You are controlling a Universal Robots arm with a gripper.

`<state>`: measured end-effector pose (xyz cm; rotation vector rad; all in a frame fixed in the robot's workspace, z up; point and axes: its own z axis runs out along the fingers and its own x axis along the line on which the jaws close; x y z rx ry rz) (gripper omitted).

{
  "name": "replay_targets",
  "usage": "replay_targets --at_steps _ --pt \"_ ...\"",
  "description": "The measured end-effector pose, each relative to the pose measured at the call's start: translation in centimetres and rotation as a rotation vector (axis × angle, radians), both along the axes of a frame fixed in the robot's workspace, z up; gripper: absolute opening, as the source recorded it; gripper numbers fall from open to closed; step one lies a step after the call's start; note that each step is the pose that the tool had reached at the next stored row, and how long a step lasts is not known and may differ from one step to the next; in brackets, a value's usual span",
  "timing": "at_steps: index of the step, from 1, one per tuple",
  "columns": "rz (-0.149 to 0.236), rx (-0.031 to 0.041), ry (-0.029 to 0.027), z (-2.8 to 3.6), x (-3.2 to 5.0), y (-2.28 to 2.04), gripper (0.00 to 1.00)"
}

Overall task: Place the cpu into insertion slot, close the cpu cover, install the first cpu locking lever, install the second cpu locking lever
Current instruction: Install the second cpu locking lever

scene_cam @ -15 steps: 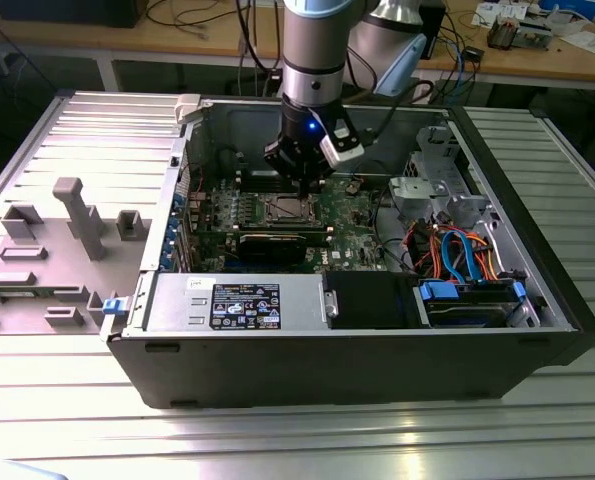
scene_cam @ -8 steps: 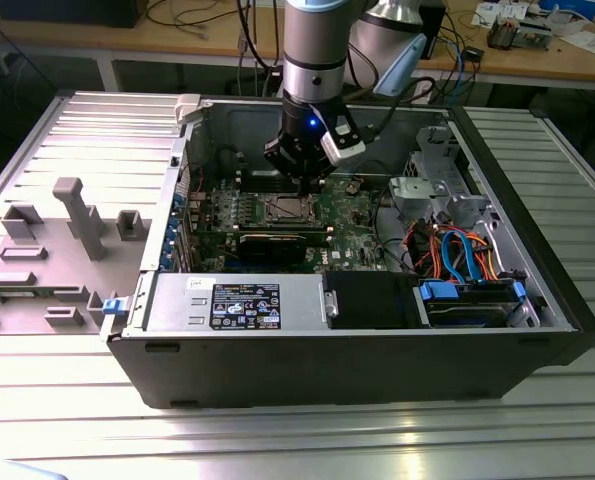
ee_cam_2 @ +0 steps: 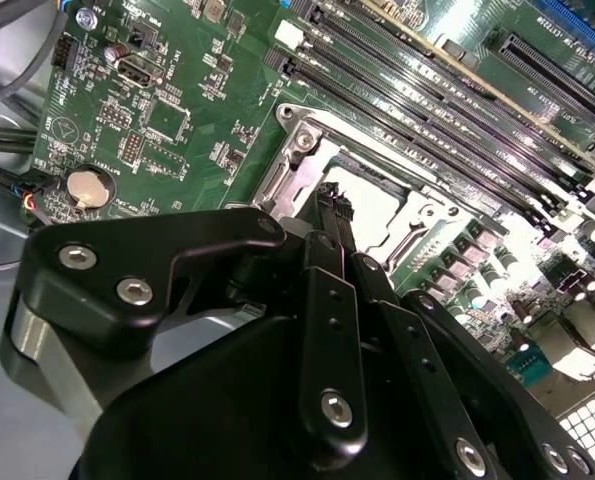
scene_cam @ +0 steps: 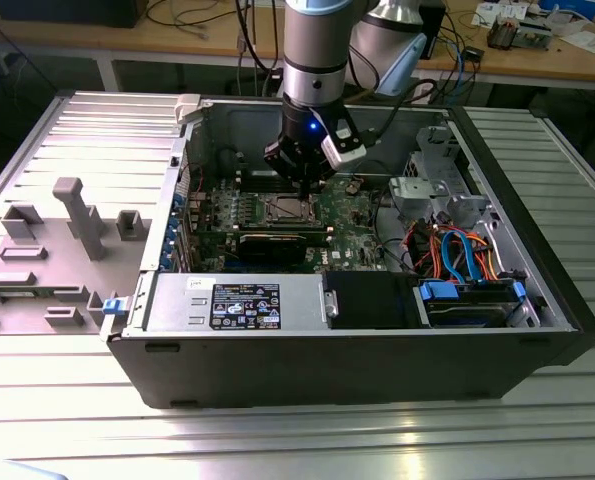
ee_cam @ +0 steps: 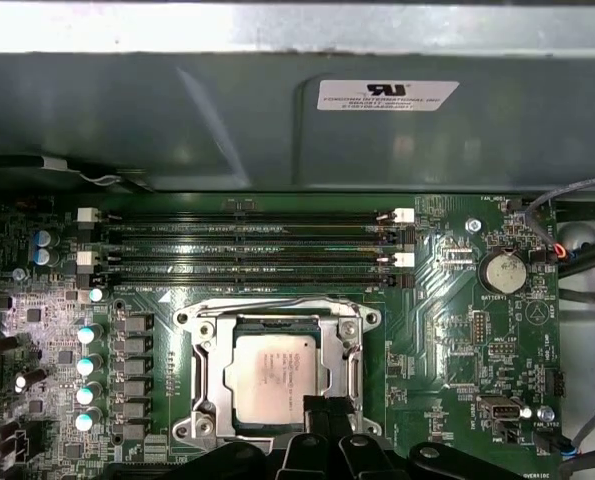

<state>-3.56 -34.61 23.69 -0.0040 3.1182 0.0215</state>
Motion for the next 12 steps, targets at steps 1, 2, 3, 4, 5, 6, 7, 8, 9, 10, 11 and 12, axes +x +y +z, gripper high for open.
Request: replay_targets --at_steps 1,2,3,4,5,6,7,8,9,10,11,12 --pt "0.000 0.0000 -0.0001 0.00 0.00 -0.03 0.11" --pt "0.000 0.0000 0.0000 0.00 0.00 -0.05 0.11" --pt "0.000 0.0000 0.0000 0.00 0.00 -0.05 0.11" --pt "0.000 0.0000 -0.0001 0.00 0.00 -0.05 0.11" --pt "0.000 0.0000 0.0000 0.00 0.00 -0.05 0.11" --pt "0.000 0.0000 0.0000 0.00 0.00 -0.05 0.11" --pt "0.000 0.0000 0.0000 0.00 0.00 -0.05 0.11" --pt "0.000 0.0000 0.0000 0.00 0.00 -0.06 0.11" --pt "0.000 0.0000 0.0000 0.00 0.00 -0.06 0.11" --pt "0.000 0.0000 0.0000 0.00 0.00 -0.06 0.11" --pt "0.000 -0.0002 0.0000 0.02 0.00 -0.07 0.11" --pt "0.000 -0.0004 0.0001 0.09 -0.01 -0.07 0.11"
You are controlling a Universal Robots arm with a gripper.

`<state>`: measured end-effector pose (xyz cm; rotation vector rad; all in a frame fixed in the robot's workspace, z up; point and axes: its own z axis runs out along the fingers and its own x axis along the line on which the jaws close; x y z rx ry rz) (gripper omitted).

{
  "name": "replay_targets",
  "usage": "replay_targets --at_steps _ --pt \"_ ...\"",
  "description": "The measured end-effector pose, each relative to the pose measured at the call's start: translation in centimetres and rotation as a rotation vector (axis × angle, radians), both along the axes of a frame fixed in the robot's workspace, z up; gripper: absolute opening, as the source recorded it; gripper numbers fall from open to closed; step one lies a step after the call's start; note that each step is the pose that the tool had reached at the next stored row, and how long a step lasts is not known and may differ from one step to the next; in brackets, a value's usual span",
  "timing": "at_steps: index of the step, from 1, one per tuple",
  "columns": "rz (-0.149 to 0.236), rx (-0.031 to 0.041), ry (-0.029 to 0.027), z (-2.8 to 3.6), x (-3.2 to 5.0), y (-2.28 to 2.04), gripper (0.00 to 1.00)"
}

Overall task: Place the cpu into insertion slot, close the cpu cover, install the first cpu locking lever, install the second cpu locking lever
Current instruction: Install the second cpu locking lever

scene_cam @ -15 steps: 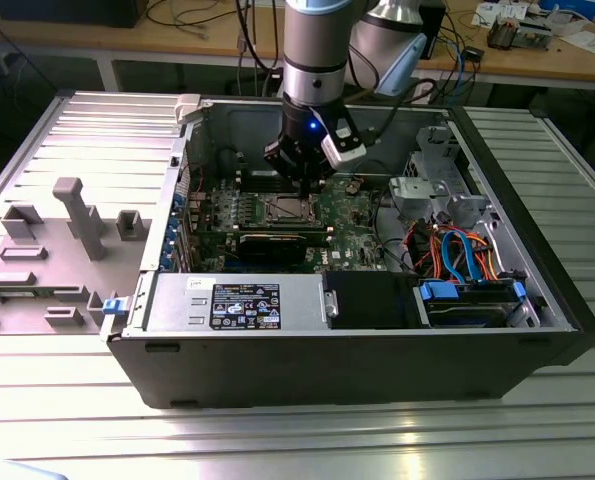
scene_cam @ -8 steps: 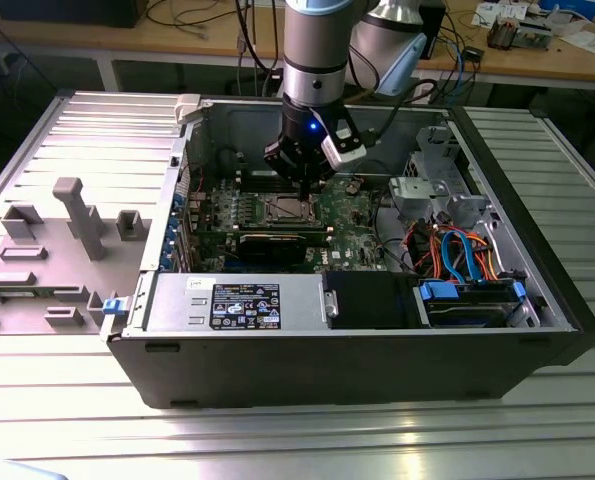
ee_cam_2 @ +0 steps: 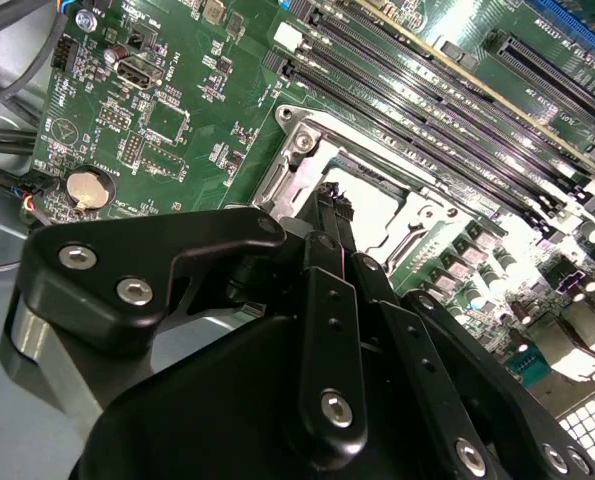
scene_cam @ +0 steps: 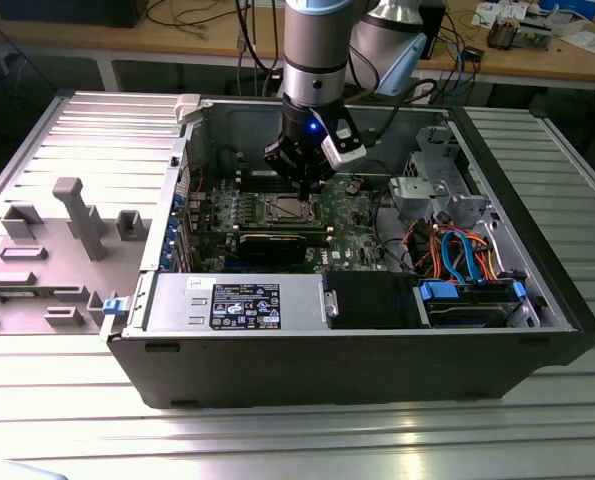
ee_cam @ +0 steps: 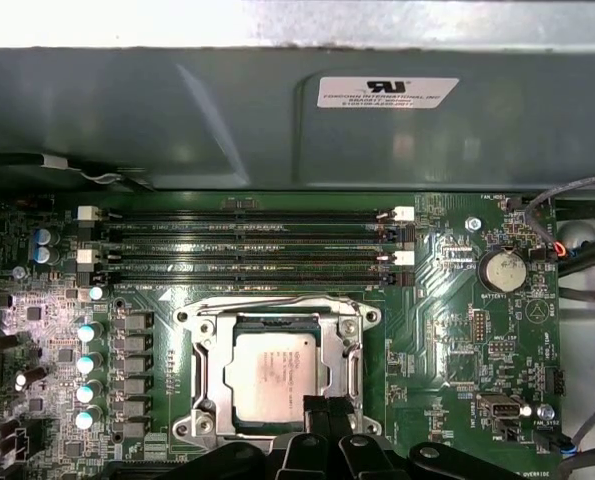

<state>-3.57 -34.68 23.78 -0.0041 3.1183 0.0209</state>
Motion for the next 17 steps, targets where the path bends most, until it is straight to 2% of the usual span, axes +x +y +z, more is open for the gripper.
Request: replay_targets --at_steps 4,10,13,14,17 --pt "0.000 0.0001 0.0000 0.63 0.01 -0.02 0.11" --pt "0.000 0.0001 -0.0001 0.63 -0.46 -0.56 0.11" --pt "0.000 0.0001 -0.0001 0.63 -0.65 -1.43 0.11" --pt "0.000 0.0002 -0.0001 0.61 -0.67 -1.88 0.11" --pt "0.000 0.0012 0.0007 0.55 -0.75 -2.30 0.11"
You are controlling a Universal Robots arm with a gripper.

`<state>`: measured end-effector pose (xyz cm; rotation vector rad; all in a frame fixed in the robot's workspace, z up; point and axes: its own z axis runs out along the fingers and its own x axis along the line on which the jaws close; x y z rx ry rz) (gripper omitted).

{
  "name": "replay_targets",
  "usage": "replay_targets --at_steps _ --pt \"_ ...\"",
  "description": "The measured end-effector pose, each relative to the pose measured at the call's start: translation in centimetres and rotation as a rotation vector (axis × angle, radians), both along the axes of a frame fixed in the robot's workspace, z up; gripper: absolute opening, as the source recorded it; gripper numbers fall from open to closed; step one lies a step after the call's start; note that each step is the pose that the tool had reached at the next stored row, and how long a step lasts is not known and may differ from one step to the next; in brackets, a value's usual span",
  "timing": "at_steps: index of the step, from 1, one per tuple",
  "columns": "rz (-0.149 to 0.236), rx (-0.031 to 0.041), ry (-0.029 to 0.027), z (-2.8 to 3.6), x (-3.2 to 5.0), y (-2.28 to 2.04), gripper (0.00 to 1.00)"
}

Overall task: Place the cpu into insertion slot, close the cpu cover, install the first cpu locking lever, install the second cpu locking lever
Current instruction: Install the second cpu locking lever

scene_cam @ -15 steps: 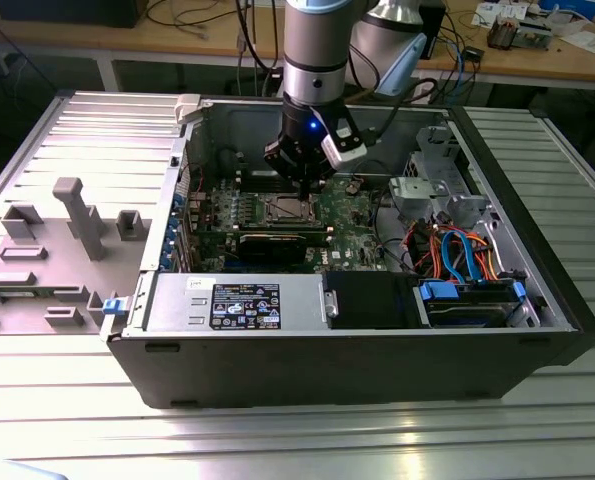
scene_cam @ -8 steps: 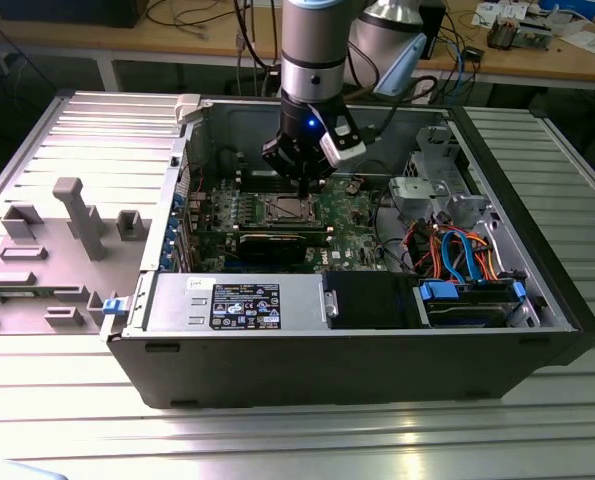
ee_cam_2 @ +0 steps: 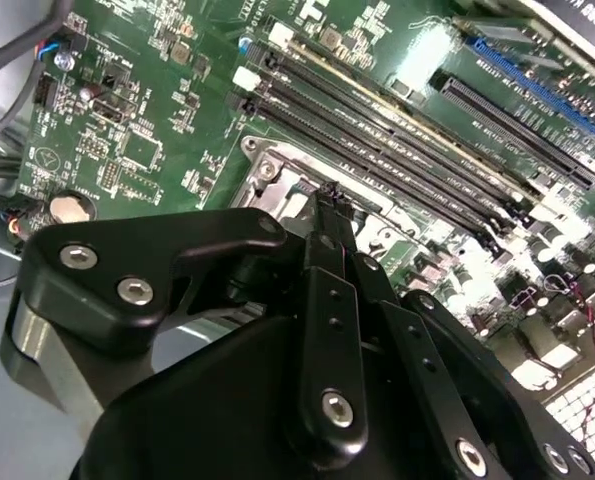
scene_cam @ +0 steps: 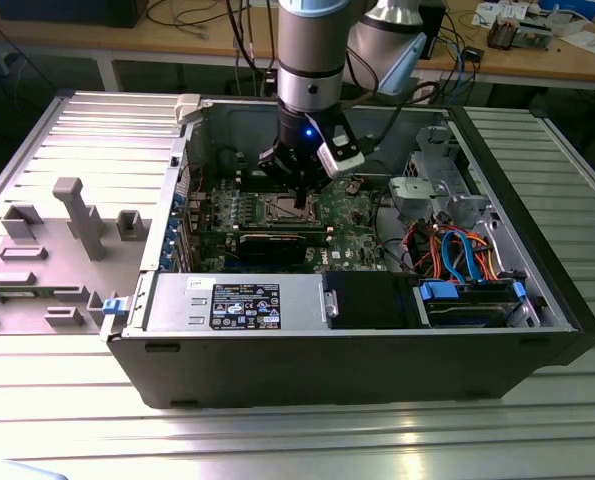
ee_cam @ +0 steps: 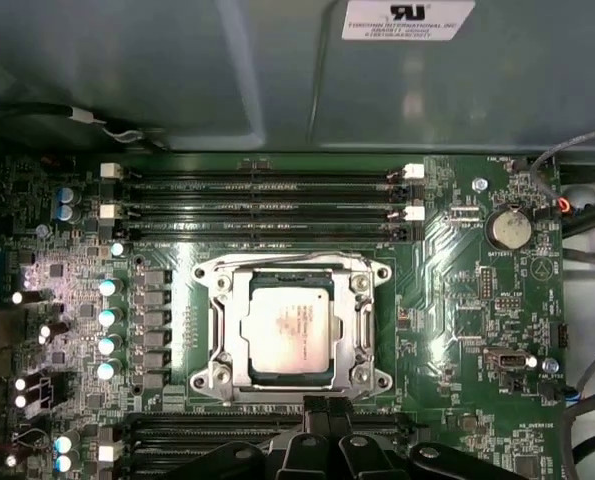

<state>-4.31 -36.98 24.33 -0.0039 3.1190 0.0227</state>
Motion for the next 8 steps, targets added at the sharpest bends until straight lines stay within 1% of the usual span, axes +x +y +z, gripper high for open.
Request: replay_targets --at_steps 1,2,3,4,6,7,8 --pt "0.000 0.0030 0.0037 -0.01 0.00 -0.04 0.11" --pt "0.000 0.0083 0.0096 -0.01 0.00 -0.09 0.11" --pt "0.000 0.0144 0.0176 -0.11 -0.19 -0.37 0.11" --pt "0.000 0.0146 0.0182 -0.25 -0.60 -0.59 0.11" --pt "0.000 0.0151 0.0187 -0.54 -1.68 -0.87 0.11" --pt "0.000 0.0154 0.0190 -0.64 -1.88 -1.06 0.11" --pt "0.000 0.0166 0.0192 -0.75 -1.99 -1.48 0.11"
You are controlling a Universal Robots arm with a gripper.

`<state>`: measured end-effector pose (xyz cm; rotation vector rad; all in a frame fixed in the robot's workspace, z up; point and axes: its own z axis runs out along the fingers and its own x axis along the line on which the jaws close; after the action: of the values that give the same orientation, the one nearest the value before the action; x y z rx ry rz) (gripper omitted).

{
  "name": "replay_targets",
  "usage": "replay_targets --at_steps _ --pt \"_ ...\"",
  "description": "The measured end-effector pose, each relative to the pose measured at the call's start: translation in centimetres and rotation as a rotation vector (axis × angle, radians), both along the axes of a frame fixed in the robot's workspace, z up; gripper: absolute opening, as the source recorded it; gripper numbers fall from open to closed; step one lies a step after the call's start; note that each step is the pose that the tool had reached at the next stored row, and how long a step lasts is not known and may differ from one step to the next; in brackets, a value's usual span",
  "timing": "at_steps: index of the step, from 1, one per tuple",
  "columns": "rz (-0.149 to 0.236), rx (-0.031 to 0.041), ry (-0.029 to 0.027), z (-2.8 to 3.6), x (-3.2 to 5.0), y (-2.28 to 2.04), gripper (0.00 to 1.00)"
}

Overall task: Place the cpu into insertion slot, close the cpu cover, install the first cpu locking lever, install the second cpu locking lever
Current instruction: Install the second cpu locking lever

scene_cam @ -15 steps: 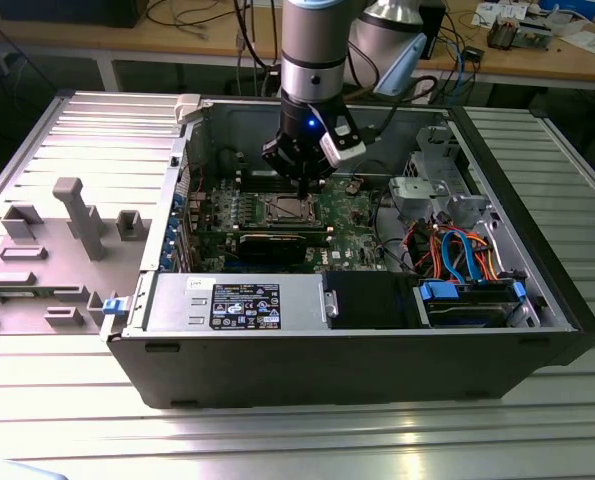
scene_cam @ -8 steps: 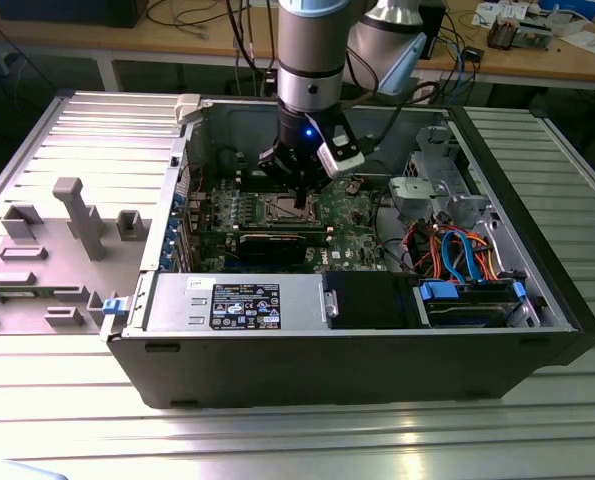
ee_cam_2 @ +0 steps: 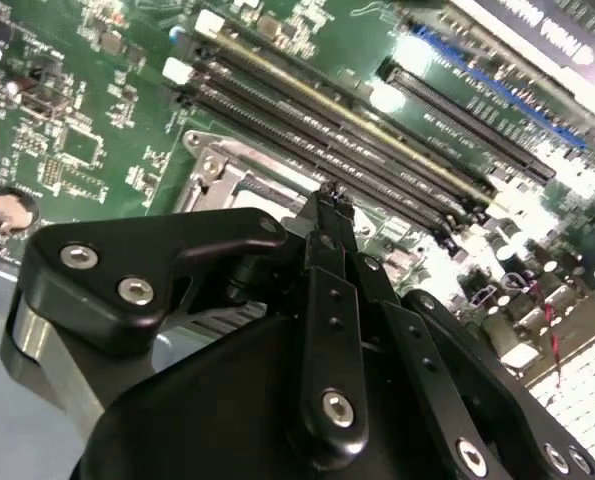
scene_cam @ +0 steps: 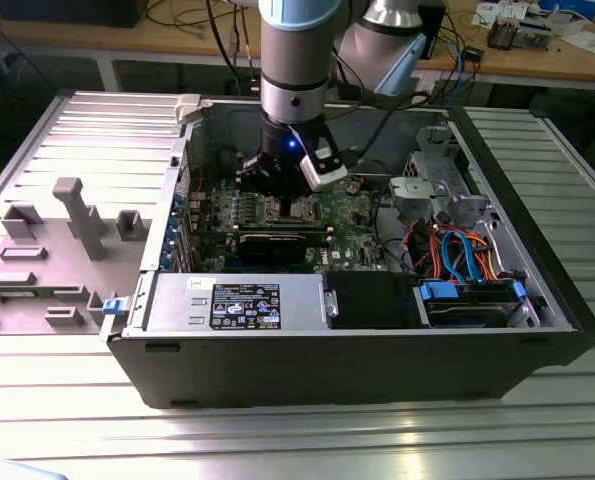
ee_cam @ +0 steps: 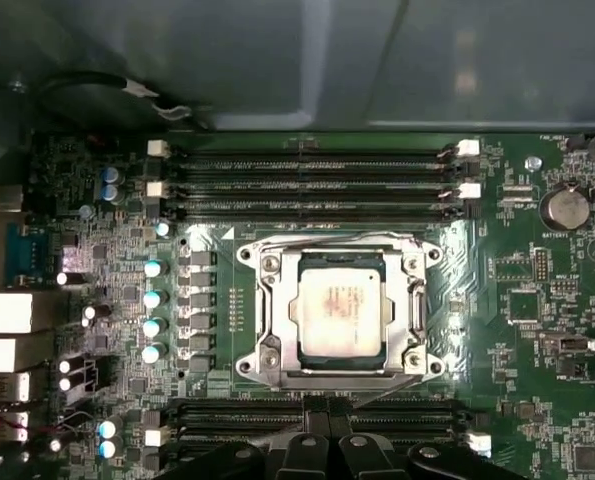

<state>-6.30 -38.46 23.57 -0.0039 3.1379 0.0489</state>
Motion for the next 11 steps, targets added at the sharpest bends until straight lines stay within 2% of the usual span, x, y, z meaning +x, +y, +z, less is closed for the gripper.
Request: replay_targets --at_steps 1,2,4,5,11 --pt "0.000 0.0003 0.0000 -0.01 -0.01 -0.27 0.11" --pt "0.000 0.0009 0.0000 -0.01 -0.04 -0.33 0.11" --pt "0.000 0.0109 0.0000 -0.01 -0.53 -0.42 0.11" --pt "0.000 0.0133 0.0000 -0.02 -0.67 -0.42 0.11" --pt "0.000 0.0148 0.0000 -0.02 -0.70 -0.42 0.11"
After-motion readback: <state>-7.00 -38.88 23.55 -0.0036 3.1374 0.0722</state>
